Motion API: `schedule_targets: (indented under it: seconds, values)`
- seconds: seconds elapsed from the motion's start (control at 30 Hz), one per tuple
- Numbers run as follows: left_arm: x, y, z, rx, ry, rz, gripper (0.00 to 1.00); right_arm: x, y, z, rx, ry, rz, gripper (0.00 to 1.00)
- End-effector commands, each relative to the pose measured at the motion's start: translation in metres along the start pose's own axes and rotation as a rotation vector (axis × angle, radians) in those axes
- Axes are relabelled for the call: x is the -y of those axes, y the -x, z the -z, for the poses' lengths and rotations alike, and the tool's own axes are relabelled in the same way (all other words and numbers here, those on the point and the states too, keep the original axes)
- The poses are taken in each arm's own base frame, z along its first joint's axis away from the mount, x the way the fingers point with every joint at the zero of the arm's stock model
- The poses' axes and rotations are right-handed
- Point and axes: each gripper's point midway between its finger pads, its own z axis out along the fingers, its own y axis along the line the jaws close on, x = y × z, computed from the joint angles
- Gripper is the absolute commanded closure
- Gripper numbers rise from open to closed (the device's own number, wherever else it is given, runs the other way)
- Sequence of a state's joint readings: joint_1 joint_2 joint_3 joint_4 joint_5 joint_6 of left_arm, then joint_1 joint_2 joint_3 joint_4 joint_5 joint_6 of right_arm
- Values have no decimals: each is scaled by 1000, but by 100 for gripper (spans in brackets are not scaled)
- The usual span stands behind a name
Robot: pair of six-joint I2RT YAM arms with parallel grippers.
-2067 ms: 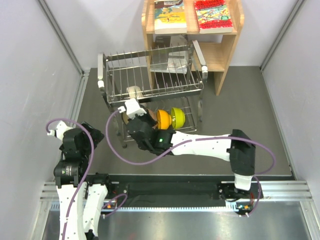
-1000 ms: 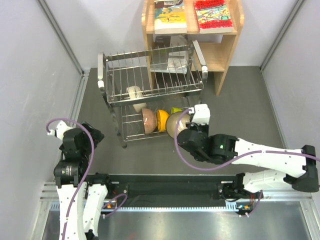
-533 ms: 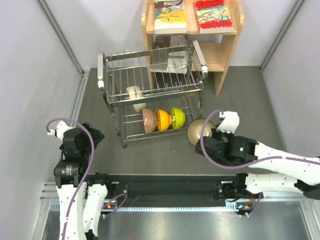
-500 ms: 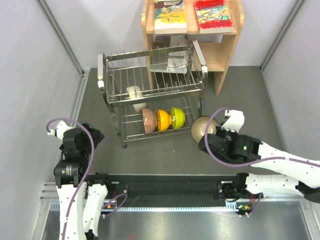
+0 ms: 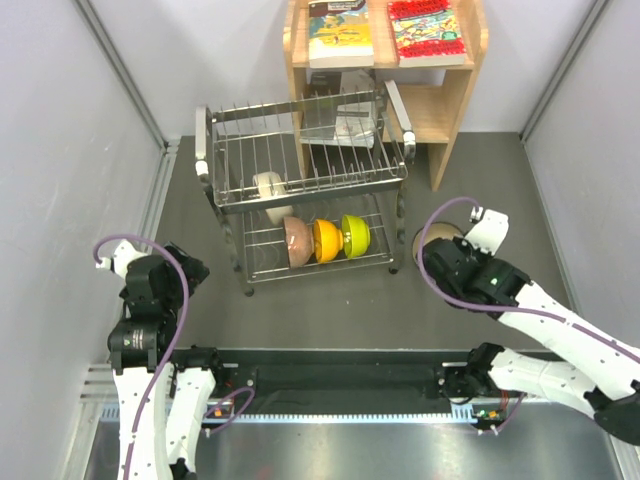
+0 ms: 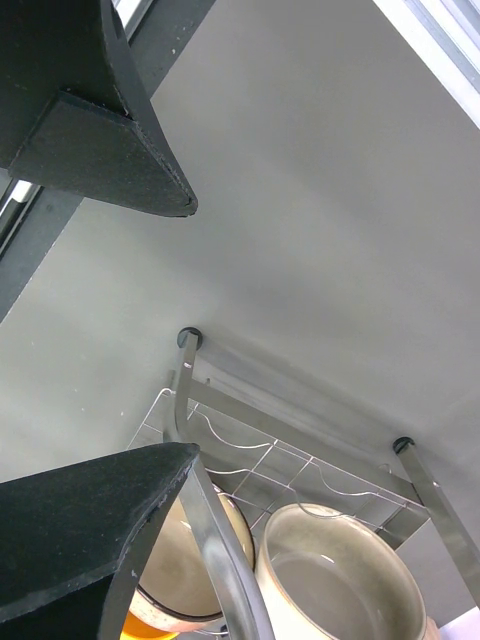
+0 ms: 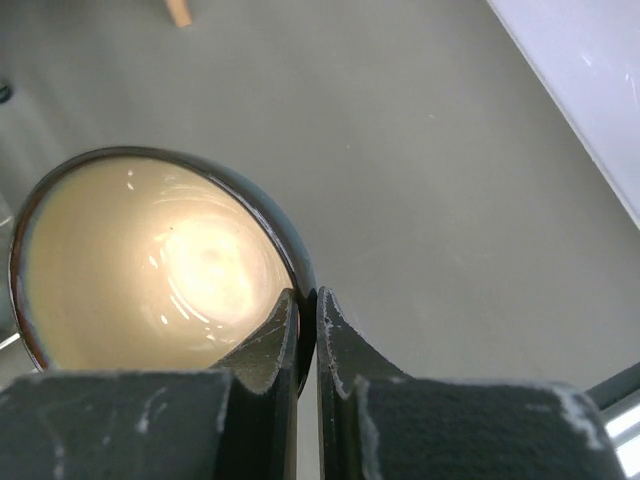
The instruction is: Unload the bowls from the dish rack
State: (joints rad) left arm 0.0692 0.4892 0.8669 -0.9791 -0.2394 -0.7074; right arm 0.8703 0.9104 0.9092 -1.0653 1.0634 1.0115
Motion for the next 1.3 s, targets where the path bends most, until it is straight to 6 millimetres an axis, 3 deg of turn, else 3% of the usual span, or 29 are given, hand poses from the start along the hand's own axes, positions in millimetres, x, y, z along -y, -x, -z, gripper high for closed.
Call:
schedule_targets:
  seconds: [0.0,0.07,0.37,0.53,0.67,1.03,1.2,1.27]
  values:
    - [11,9,-4,28,-36,-1,1,-23,27,-20,54,50,-126,100]
    - [11,9,-4,29,-40,-2,1,-23,34,-32,66,49,-146,100]
    - [11,9,-5,31,-40,-3,1,-25,30,-94,11,11,-143,100]
    - [11,9,-5,28,-39,-6,1,-27,6,-129,-74,-23,-135,100]
    - [11,9,-5,28,-39,-6,1,-24,-3,-148,-84,-59,-162,100]
    - [11,8,-5,25,-37,-3,1,-13,-11,-190,-128,-102,-170,100]
    - [10,9,-6,28,-30,-1,1,-13,-23,-196,-184,-104,-139,100]
    - [10,8,-6,27,-29,-3,1,-15,-26,-195,-196,-90,-143,88]
